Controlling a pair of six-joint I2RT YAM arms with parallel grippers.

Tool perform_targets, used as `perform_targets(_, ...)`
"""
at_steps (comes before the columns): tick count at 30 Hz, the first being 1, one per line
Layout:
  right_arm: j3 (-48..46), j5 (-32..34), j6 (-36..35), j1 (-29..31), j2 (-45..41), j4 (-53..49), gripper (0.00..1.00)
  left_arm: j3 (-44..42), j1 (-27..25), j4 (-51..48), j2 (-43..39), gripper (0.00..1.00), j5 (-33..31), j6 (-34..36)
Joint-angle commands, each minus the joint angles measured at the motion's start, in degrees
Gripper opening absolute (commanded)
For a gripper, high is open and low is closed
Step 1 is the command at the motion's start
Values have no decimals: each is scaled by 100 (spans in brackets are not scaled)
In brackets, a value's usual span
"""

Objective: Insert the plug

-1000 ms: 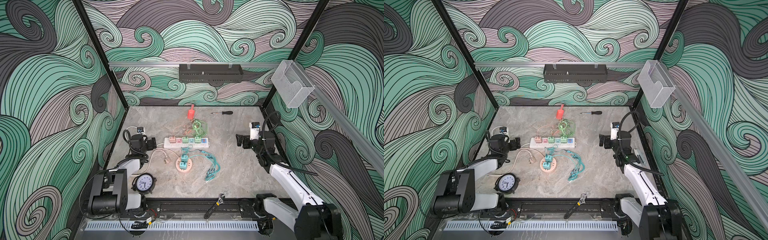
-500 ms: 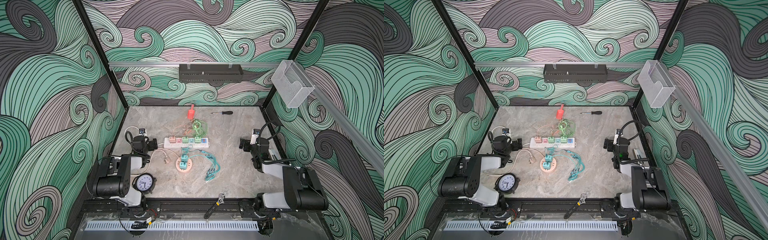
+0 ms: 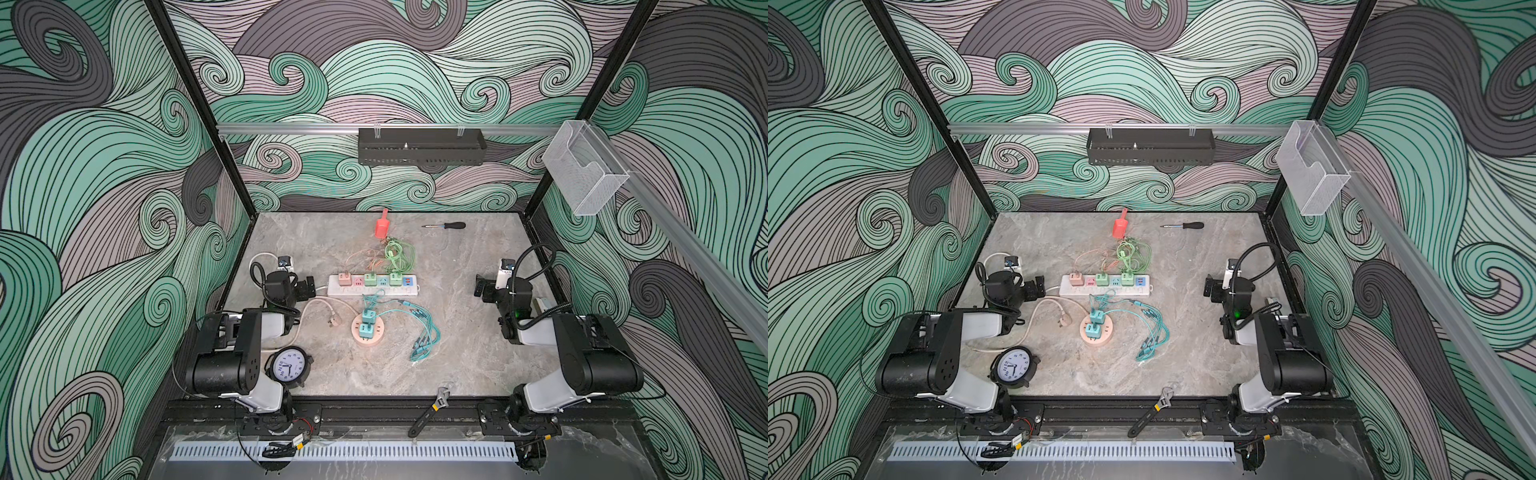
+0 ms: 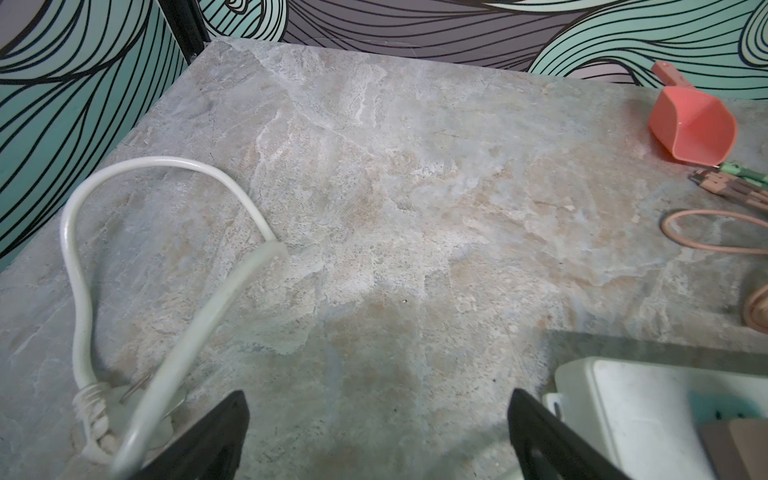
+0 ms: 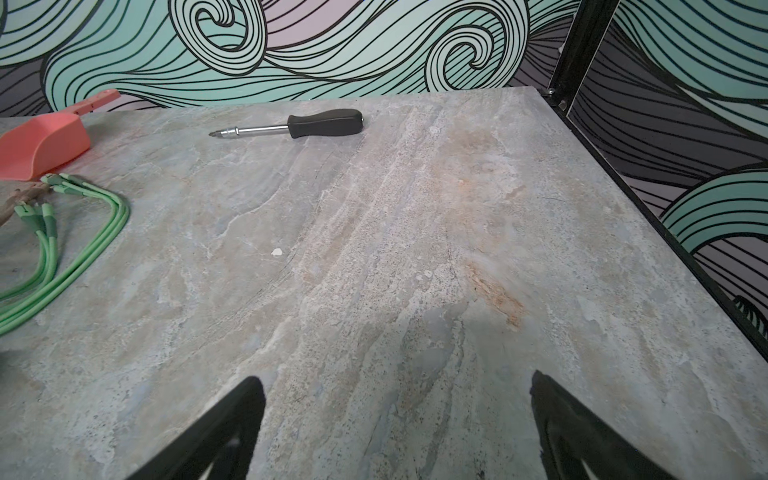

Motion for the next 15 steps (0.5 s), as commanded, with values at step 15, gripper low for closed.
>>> perform_targets(15,231,244,-148,142,-25,-101,99,129,31,124,-7,99,-74,46)
